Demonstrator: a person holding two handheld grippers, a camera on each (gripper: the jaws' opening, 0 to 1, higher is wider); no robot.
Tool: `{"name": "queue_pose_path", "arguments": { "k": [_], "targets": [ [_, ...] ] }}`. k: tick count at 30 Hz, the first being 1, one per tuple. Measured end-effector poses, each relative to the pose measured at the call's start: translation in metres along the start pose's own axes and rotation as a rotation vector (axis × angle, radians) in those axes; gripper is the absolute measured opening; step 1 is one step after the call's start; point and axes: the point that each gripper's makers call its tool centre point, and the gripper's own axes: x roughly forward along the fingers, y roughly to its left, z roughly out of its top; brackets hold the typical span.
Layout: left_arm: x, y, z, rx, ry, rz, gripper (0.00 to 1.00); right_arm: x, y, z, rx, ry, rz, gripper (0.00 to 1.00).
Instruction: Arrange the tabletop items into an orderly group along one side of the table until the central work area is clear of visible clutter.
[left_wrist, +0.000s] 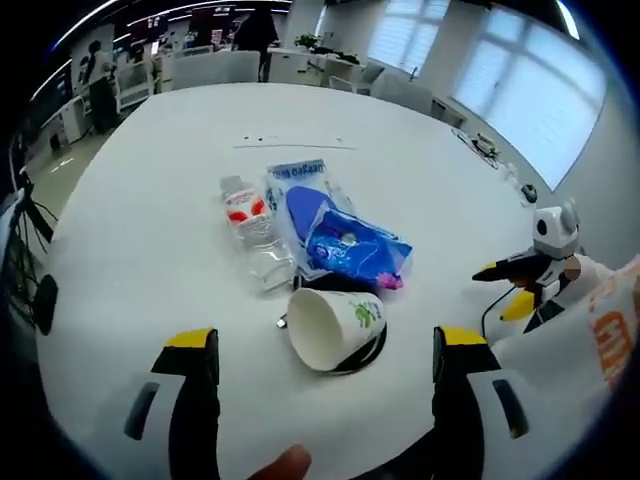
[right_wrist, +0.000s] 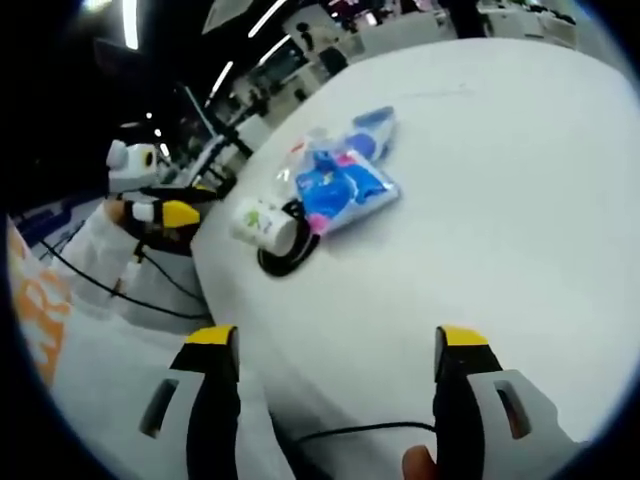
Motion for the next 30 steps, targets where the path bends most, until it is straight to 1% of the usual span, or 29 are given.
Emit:
{"name": "queue_pose_path", "arguments": {
  "k": [6, 11, 14, 18, 21, 26, 30],
  "targets": [
    [0.002, 0.004, 0.002, 0.012, 0.003, 0.015, 0.90, -0.001, 0.003, -0.001, -0.009, -0.001, 0.003, 0.79],
    [0.007, 0.014, 0.007, -0.034, -0.010, 0.025, 0.86, 0.000, 0.002, -0.002, -0.006, 0.008, 0.001, 0.78],
    [0.013, 0.021, 0.015, -0.068, -0.027, 0.040, 0.85, 0.001, 0.000, 0.001, -0.002, 0.007, 0.002, 0.78],
    [0.021, 0.024, 0.027, -0.099, -0.046, 0.038, 0.83, 0.003, -0.002, 0.004, 0.001, 0.007, 0.000, 0.78],
    [0.031, 0.027, 0.038, -0.125, -0.062, 0.034, 0.81, 0.005, -0.003, 0.003, 0.004, 0.013, -0.001, 0.77],
    [0.047, 0.031, 0.049, -0.175, -0.068, 0.029, 0.76, 0.005, -0.002, 0.000, 0.009, 0.024, 0.002, 0.77],
    [0.059, 0.042, 0.057, -0.242, -0.084, 0.057, 0.74, 0.003, -0.008, 0.002, 0.024, 0.020, -0.007, 0.77]
  ]
}}
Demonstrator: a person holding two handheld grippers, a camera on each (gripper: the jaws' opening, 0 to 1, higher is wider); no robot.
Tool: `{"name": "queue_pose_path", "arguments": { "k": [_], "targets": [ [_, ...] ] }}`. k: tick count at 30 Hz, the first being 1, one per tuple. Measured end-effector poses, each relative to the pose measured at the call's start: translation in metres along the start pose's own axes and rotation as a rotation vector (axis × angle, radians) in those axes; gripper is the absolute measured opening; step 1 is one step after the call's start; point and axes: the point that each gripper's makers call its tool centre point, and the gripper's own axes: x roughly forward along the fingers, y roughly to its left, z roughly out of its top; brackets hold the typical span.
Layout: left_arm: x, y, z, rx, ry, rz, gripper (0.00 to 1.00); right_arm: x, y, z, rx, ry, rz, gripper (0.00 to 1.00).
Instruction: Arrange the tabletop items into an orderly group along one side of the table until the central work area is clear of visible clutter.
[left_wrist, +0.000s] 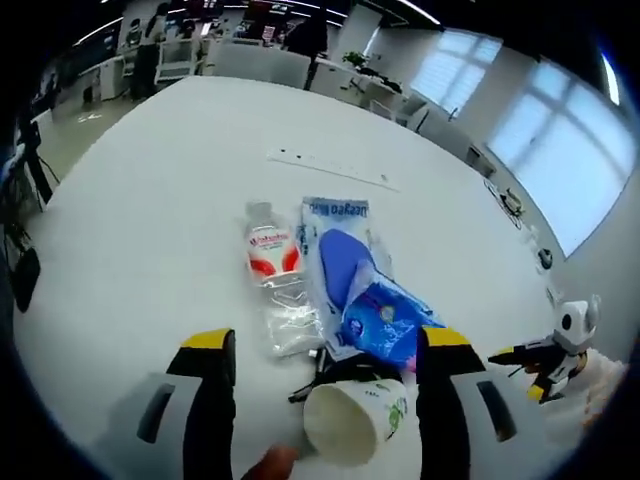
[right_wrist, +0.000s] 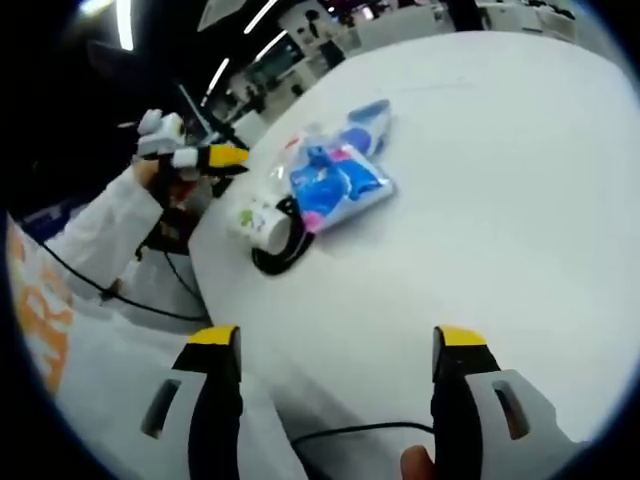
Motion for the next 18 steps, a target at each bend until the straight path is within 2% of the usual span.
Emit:
{"name": "queue_pose_path", "arguments": {
  "k": [4, 11, 18],
  "targets": [
    [0.009, 0.008, 0.005, -0.074, -0.004, 0.028, 0.72, -0.001, -0.004, 0.002, 0.014, -0.005, -0.007, 0.77],
    [0.024, 0.012, 0.009, -0.117, 0.001, 0.046, 0.69, 0.003, -0.004, -0.002, 0.023, 0.015, -0.003, 0.76],
    [0.043, 0.018, 0.024, -0.230, -0.046, 0.069, 0.64, 0.007, -0.003, -0.001, 0.025, 0.031, 0.007, 0.75]
  ]
}}
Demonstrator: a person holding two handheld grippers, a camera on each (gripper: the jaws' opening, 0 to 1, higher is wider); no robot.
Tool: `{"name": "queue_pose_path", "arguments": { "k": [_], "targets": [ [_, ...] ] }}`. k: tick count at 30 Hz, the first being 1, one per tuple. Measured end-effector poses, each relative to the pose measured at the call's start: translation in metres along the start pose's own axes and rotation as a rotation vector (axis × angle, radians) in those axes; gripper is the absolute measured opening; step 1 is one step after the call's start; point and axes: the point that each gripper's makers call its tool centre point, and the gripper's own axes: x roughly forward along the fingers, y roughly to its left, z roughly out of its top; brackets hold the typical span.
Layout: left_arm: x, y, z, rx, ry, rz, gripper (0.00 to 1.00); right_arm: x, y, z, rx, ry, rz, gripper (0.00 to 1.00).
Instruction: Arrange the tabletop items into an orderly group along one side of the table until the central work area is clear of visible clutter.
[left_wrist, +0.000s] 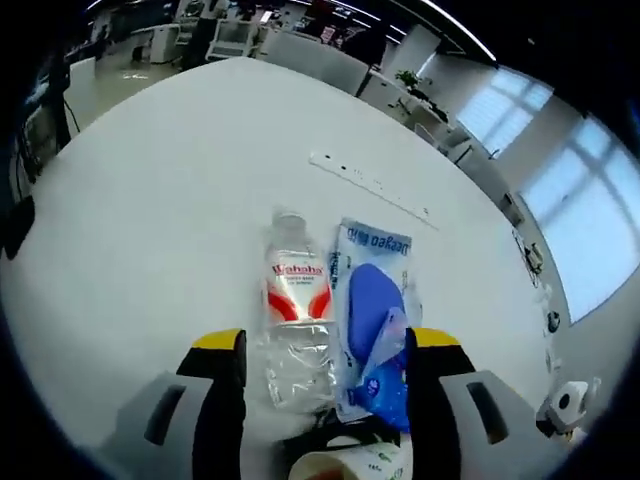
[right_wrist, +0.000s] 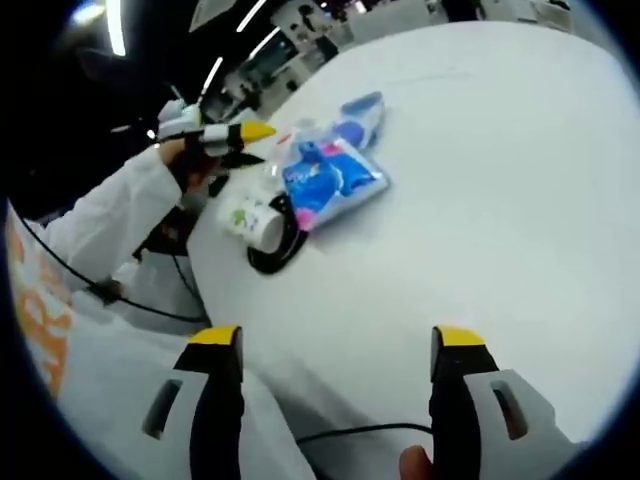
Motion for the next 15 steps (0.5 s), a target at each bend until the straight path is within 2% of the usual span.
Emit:
{"name": "queue_pose_path", "arguments": {
  "k": [3, 6, 15],
  "targets": [
    [0.010, -0.001, 0.005, -0.030, -0.004, -0.004, 0.63, 0.001, -0.001, 0.001, 0.000, 0.001, -0.002, 0.74],
    [0.018, -0.003, 0.006, -0.024, 0.011, -0.008, 0.63, 0.001, -0.002, 0.002, 0.005, -0.001, -0.002, 0.74],
    [0.037, 0.004, 0.009, 0.000, 0.022, 0.046, 0.63, 0.000, -0.010, 0.002, 0.036, 0.002, -0.015, 0.73]
  ]
}}
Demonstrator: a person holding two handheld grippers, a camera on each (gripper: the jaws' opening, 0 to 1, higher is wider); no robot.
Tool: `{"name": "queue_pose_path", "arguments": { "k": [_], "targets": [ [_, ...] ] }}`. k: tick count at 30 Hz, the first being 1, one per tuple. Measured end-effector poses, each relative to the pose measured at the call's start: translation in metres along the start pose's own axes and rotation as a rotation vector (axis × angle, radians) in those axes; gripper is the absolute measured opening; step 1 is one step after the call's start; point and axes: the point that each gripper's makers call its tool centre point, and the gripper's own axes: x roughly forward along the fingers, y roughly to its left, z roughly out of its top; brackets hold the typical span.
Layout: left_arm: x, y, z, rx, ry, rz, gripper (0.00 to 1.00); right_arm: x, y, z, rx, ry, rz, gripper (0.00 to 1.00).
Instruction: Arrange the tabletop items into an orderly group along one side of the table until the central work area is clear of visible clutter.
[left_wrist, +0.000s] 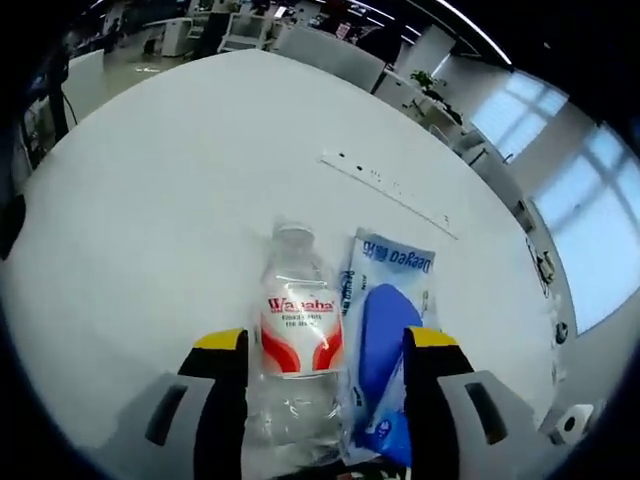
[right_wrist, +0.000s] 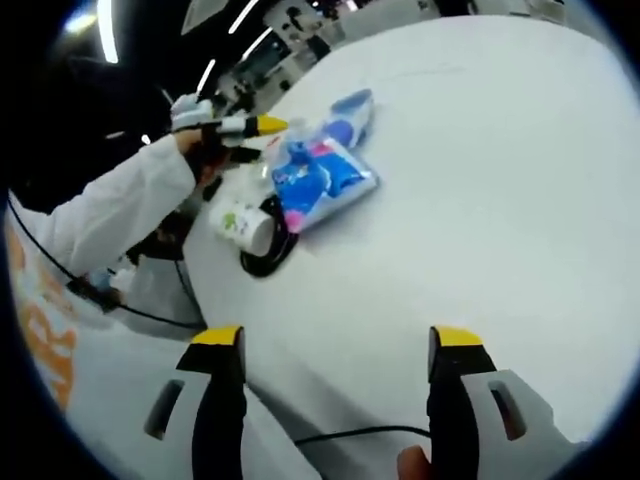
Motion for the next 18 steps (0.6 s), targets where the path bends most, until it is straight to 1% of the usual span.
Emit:
{"name": "queue_pose_path", "arguments": {
  "k": [3, 6, 9, 12, 13, 14, 16, 17, 18],
  "targets": [
    [0.007, -0.006, 0.000, 0.016, 0.006, -0.022, 0.67, 0.000, -0.002, 0.003, 0.006, -0.008, -0.008, 0.72],
    [0.011, 0.001, -0.001, 0.042, 0.014, 0.012, 0.68, 0.000, -0.004, 0.006, 0.009, -0.015, -0.010, 0.72],
    [0.014, 0.006, -0.003, 0.037, 0.020, 0.030, 0.66, 0.001, -0.005, 0.008, 0.013, -0.014, -0.013, 0.72],
    [0.019, 0.011, -0.008, 0.051, 0.041, 0.047, 0.63, 0.002, -0.006, 0.009, 0.017, -0.015, -0.012, 0.71],
    [0.019, 0.013, -0.005, 0.085, 0.025, 0.059, 0.61, 0.003, -0.006, 0.009, 0.017, -0.015, -0.012, 0.71],
    [0.021, 0.013, -0.007, 0.070, 0.032, 0.062, 0.60, 0.003, -0.006, 0.009, 0.017, -0.014, -0.012, 0.71],
    [0.024, 0.015, -0.006, 0.064, 0.020, 0.073, 0.58, 0.004, -0.007, 0.010, 0.016, -0.013, -0.011, 0.71],
    [0.025, 0.017, -0.007, 0.070, 0.019, 0.085, 0.55, 0.004, -0.006, 0.010, 0.016, -0.013, -0.012, 0.71],
    [0.025, 0.023, -0.008, 0.111, 0.021, 0.120, 0.51, 0.004, -0.006, 0.010, 0.015, -0.014, -0.011, 0.71]
  ]
}}
